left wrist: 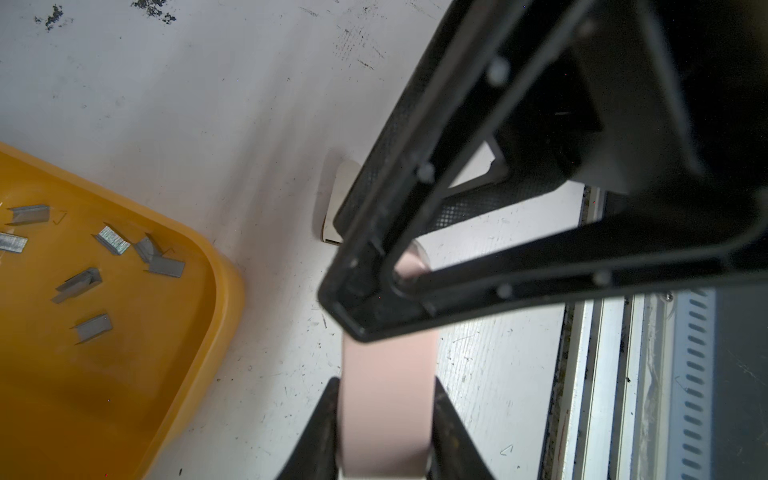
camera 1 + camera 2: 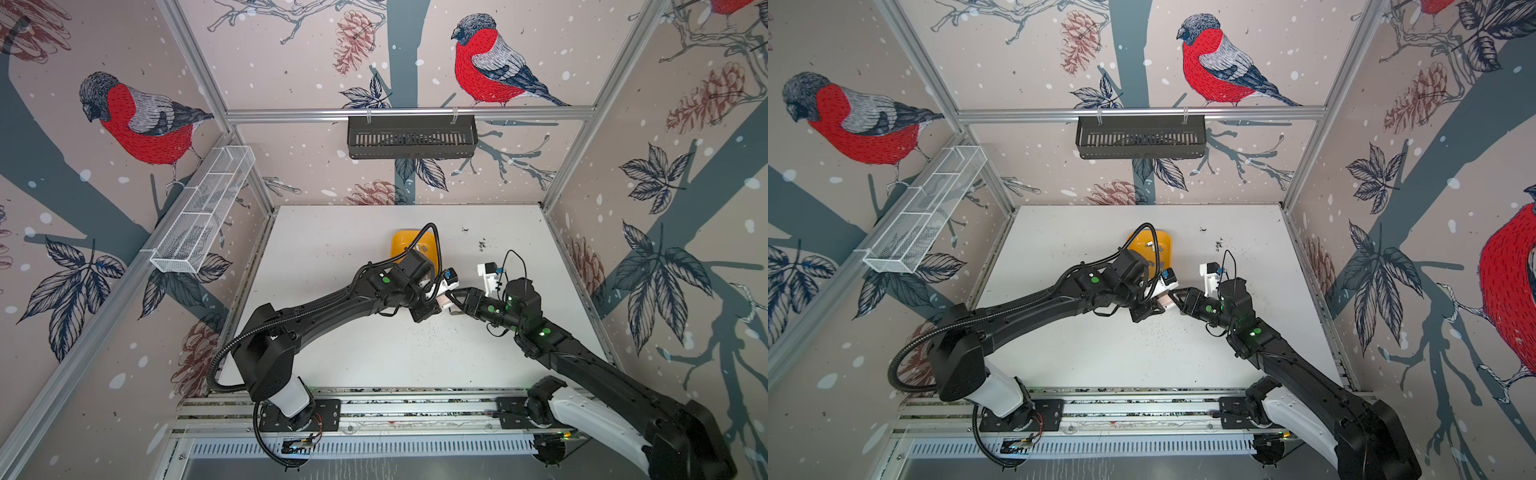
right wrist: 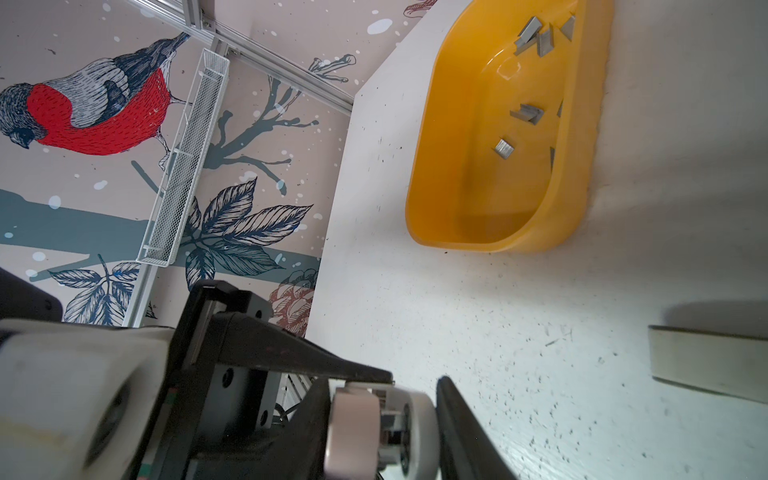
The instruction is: Load the staples into the stapler
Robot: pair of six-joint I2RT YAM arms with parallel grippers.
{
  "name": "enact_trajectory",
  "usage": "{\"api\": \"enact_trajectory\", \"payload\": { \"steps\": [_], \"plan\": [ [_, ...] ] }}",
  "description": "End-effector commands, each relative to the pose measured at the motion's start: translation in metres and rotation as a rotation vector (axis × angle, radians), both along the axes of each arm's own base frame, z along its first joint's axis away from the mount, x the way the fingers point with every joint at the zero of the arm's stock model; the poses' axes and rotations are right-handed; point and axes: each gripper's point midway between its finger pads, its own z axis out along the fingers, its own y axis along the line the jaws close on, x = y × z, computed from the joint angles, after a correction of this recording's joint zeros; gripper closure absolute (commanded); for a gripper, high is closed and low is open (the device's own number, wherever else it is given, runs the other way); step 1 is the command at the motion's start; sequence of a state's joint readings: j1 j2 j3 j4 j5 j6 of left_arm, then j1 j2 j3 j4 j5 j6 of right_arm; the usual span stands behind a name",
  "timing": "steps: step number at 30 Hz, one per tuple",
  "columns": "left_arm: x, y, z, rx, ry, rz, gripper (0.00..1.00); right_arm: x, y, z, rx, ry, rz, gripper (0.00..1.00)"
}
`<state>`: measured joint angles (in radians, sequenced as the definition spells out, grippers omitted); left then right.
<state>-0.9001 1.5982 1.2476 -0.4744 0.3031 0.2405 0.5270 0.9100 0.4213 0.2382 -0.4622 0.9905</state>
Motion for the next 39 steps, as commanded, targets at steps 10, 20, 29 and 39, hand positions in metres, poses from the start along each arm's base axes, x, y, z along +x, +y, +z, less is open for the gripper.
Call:
{"api": "enact_trajectory", "payload": {
  "steps": [10, 20, 29, 39],
  "plan": [
    [0.001, -0.004, 0.004, -0.019, -0.018, -0.010, 0.86, 0.001, 0.003, 0.009, 0.015, -0.043, 0.019, 0.65],
    [0.001, -0.004, 0.003, -0.019, -0.016, -0.013, 0.86, 0.002, 0.002, 0.011, 0.015, -0.047, 0.014, 0.50],
    [0.000, -0.004, 0.003, -0.017, -0.014, -0.012, 0.86, 0.001, 0.000, 0.009, 0.002, -0.050, 0.005, 0.41],
    [0.000, -0.004, 0.006, -0.021, -0.019, -0.012, 0.86, -0.002, -0.011, 0.003, -0.069, -0.074, -0.016, 0.18]
  ]
}}
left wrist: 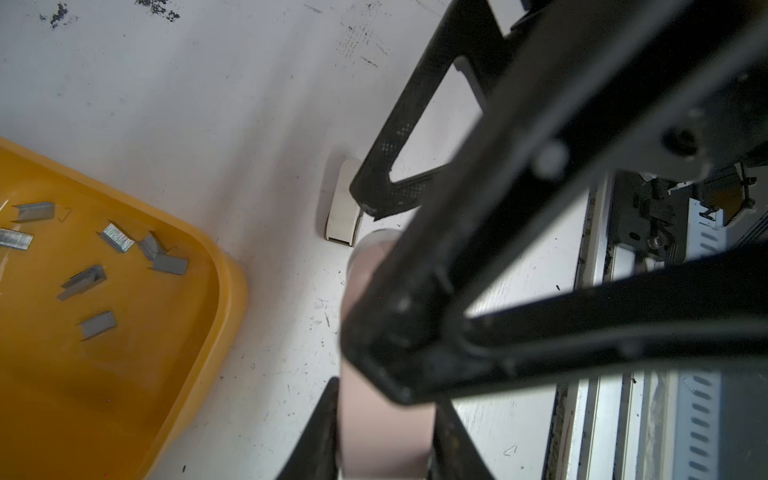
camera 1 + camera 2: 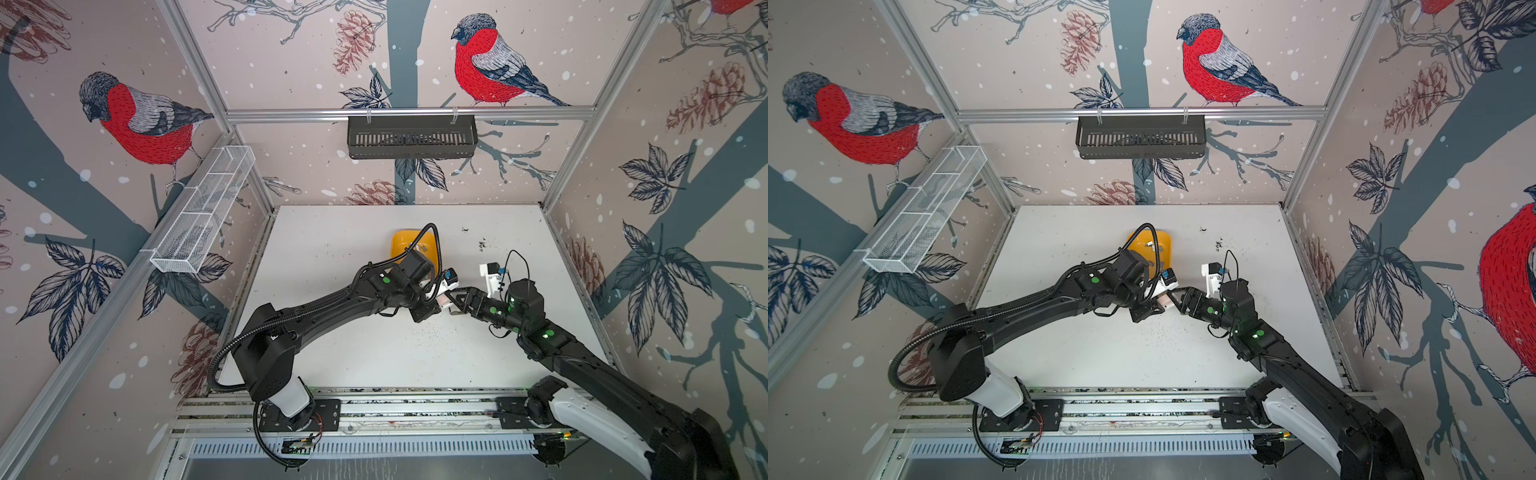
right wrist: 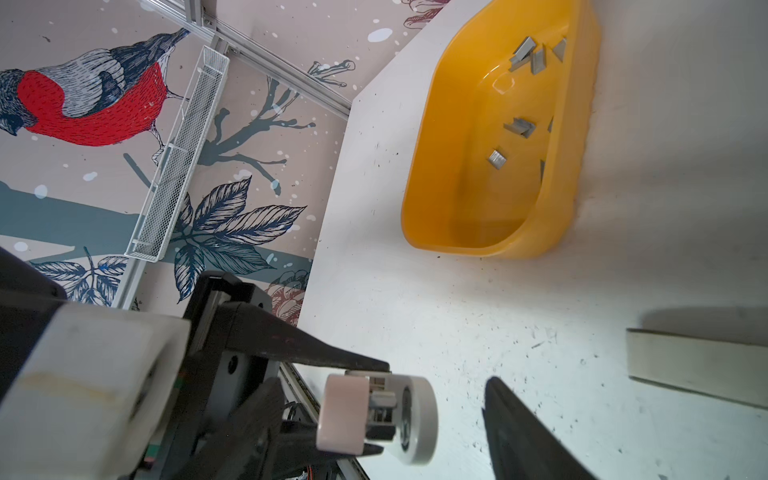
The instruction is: Load the staples into the stapler
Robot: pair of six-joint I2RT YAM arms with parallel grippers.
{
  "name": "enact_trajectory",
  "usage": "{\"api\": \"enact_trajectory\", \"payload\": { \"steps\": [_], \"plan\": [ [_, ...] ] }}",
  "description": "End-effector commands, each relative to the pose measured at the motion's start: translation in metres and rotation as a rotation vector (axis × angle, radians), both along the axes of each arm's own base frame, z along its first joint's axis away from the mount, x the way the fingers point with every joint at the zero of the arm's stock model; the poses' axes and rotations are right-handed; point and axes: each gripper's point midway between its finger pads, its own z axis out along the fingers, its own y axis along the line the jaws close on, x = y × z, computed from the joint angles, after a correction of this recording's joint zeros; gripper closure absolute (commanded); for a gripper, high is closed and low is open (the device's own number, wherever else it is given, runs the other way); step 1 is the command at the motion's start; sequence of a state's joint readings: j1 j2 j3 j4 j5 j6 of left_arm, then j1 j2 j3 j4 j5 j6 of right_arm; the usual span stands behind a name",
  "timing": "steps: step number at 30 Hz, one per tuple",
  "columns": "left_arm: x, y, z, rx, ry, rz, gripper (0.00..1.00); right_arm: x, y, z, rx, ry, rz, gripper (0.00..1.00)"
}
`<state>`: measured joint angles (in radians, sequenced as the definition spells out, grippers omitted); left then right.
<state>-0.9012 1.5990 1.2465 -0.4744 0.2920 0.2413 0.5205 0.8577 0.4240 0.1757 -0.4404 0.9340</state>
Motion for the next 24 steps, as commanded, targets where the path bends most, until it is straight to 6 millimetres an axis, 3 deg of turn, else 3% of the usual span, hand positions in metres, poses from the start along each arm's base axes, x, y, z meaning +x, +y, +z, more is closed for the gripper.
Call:
{"api": "enact_trajectory", "payload": {
  "steps": [1, 7, 14, 24],
  "plan": [
    [0.000, -0.005, 0.007, -0.028, -0.015, -0.016, 0.86, 0.000, -0.005, 0.000, -0.038, -0.035, -0.008, 0.15],
    [0.000, -0.004, 0.009, -0.031, -0.018, -0.013, 0.86, -0.007, -0.020, -0.006, -0.116, -0.053, -0.038, 0.00],
    [-0.001, -0.003, 0.013, -0.037, -0.025, -0.013, 0.86, -0.016, -0.049, 0.002, -0.226, -0.134, -0.114, 0.00],
    [-0.005, -0.004, 0.017, -0.042, -0.033, -0.016, 0.86, -0.033, -0.081, 0.035, -0.417, -0.169, -0.144, 0.00]
  ]
}}
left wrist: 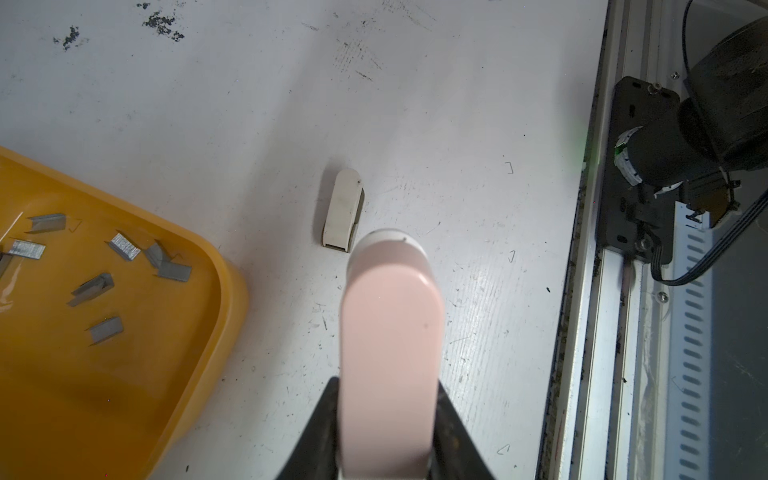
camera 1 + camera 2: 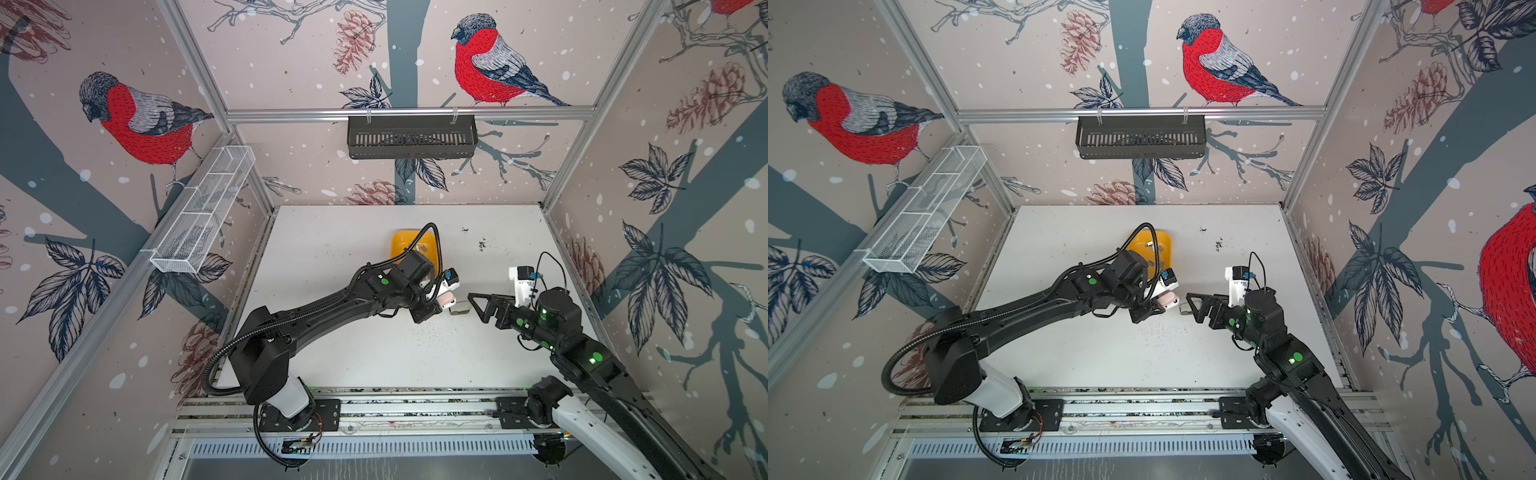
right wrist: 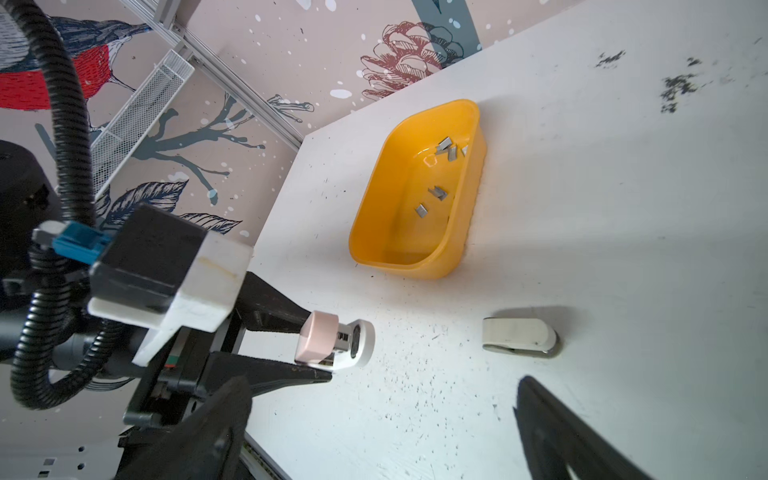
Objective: Load the staples into the stapler
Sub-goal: 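Open the right gripper and draw it back from the pink stapler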
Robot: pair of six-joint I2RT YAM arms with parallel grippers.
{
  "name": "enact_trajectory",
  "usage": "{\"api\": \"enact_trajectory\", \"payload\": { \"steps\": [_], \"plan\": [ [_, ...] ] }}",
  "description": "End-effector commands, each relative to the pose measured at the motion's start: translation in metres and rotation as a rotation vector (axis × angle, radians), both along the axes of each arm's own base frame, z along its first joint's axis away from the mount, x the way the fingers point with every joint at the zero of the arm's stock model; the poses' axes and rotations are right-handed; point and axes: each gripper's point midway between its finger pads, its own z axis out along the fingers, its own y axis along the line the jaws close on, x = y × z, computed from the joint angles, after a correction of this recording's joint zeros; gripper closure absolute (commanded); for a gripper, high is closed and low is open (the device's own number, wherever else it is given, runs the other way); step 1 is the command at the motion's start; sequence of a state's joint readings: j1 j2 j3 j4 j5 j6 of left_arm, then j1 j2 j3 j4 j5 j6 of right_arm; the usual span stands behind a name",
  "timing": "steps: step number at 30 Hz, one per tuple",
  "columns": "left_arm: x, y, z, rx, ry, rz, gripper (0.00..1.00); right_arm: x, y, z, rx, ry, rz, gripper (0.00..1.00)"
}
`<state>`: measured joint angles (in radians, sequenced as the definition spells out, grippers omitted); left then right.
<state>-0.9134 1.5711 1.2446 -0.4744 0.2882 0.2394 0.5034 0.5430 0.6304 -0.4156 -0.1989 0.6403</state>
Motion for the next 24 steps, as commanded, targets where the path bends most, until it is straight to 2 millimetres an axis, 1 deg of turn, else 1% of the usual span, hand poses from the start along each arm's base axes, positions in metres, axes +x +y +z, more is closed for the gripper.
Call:
{"api": "enact_trajectory", "payload": {
  "steps": [1, 4, 8, 13, 16, 19, 24],
  "plan": [
    [0.000, -0.003, 0.007, -0.025, -0.016, -0.007, 0.86, -0.008, -0.019, -0.006, -0.141, 0.023, -0.029, 0.00],
    [-0.001, -0.003, 0.008, -0.029, -0.016, -0.008, 0.86, -0.014, -0.026, 0.009, -0.175, 0.004, -0.029, 0.00],
    [-0.003, -0.005, 0.008, -0.029, -0.013, -0.013, 0.86, -0.021, -0.036, 0.021, -0.247, -0.013, -0.025, 0.00],
    [-0.007, -0.010, 0.003, -0.026, -0.008, 0.003, 0.86, -0.032, -0.052, 0.021, -0.341, -0.022, -0.034, 0.00],
    [-0.012, -0.016, -0.004, -0.025, 0.011, 0.025, 0.86, -0.039, -0.059, 0.021, -0.345, -0.055, -0.042, 0.00],
    [-0.016, -0.021, -0.015, -0.017, 0.025, 0.052, 0.86, -0.046, -0.056, 0.022, -0.320, -0.084, -0.016, 0.00],
    [-0.019, -0.030, -0.036, 0.021, 0.024, 0.061, 0.86, -0.047, -0.051, 0.017, -0.304, -0.097, 0.012, 0.00]
  ]
}}
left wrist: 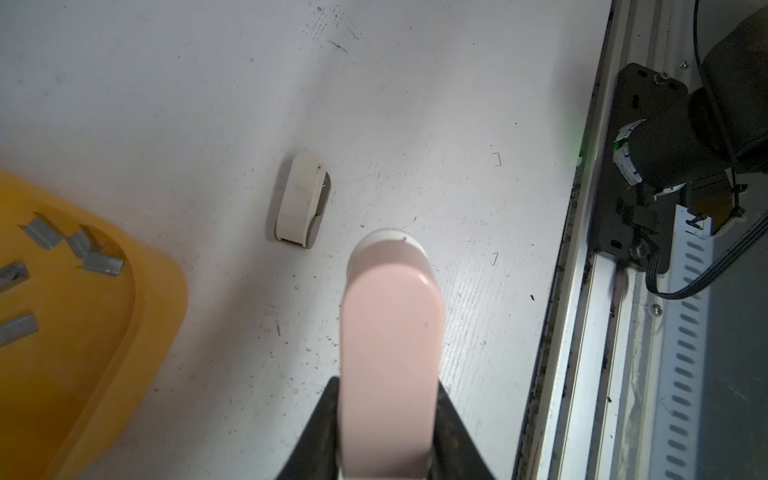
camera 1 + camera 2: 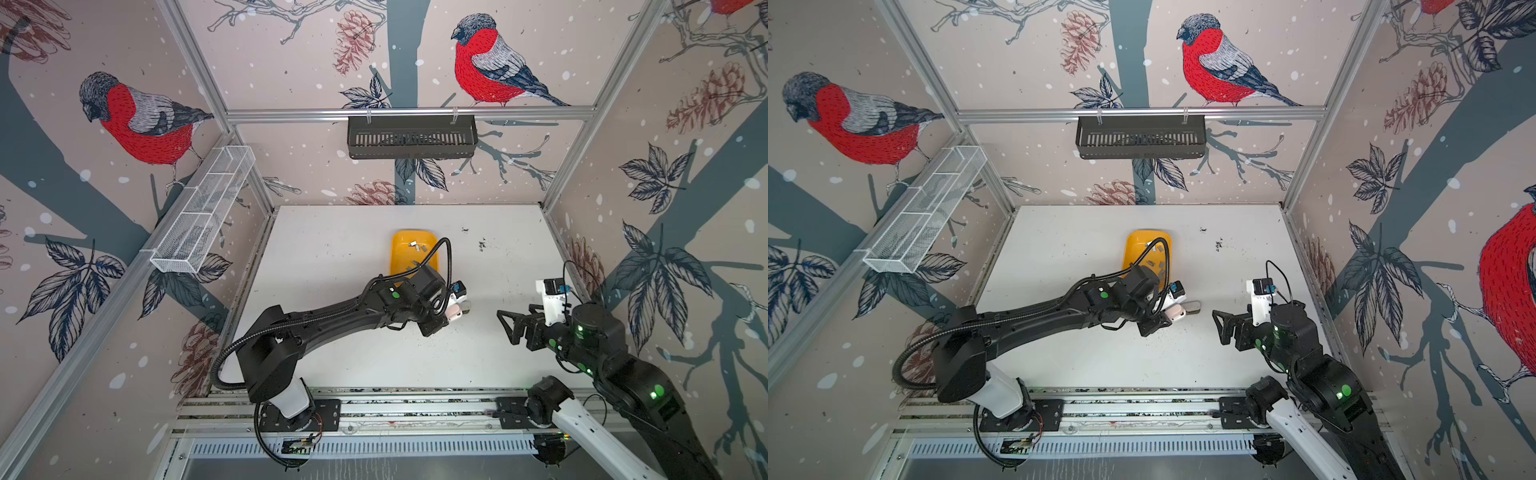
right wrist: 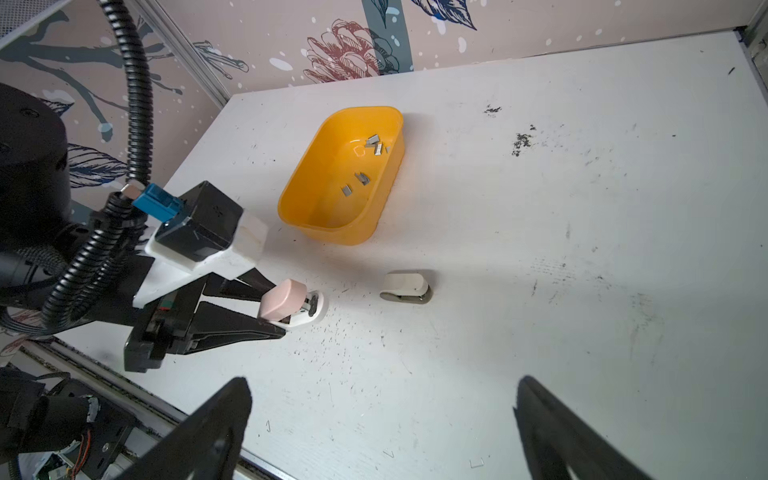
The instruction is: Load the staples into the stapler
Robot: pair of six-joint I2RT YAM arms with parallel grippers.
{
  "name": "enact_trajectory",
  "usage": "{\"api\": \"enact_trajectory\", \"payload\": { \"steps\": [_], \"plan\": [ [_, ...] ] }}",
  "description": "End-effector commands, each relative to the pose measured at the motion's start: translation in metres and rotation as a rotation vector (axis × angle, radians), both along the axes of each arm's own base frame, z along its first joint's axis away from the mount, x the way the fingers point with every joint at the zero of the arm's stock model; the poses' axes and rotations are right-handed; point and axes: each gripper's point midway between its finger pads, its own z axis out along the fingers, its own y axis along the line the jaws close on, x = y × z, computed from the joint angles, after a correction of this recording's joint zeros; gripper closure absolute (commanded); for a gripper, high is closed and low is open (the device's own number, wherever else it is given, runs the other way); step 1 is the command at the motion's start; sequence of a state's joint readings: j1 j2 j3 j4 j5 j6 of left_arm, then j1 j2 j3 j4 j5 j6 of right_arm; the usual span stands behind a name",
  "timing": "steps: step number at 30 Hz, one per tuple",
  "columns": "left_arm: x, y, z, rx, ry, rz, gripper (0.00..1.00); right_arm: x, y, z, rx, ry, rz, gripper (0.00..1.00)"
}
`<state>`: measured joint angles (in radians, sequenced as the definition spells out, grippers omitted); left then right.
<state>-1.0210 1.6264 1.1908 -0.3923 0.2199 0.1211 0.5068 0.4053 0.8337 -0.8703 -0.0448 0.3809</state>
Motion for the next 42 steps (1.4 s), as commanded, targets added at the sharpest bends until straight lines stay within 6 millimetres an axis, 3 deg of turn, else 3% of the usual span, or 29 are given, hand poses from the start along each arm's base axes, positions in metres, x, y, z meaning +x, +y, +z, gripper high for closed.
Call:
{"api": "enact_trajectory", "payload": {
  "steps": [1, 12, 23, 31, 42],
  "plan": [
    [0.008, -0.009, -0.007, -0.005, -0.022, 0.035, 0.86, -0.001, 0.005, 0.001, -0.003, -0.019, 0.036, 0.00],
    [0.001, -0.012, -0.063, 0.112, -0.013, -0.063, 0.84, -0.004, 0.003, 0.003, 0.016, -0.047, 0.035, 0.00],
    [0.006, -0.004, -0.103, 0.265, -0.043, -0.145, 0.84, -0.002, 0.006, -0.002, 0.006, -0.023, 0.045, 0.00],
    [0.010, 0.003, -0.115, 0.324, -0.059, -0.147, 0.83, -0.002, 0.006, -0.003, 0.004, -0.019, 0.046, 0.00],
    [0.008, 0.003, -0.115, 0.328, -0.060, -0.171, 0.76, -0.001, 0.007, -0.004, 0.002, -0.014, 0.046, 0.00]
  ]
}}
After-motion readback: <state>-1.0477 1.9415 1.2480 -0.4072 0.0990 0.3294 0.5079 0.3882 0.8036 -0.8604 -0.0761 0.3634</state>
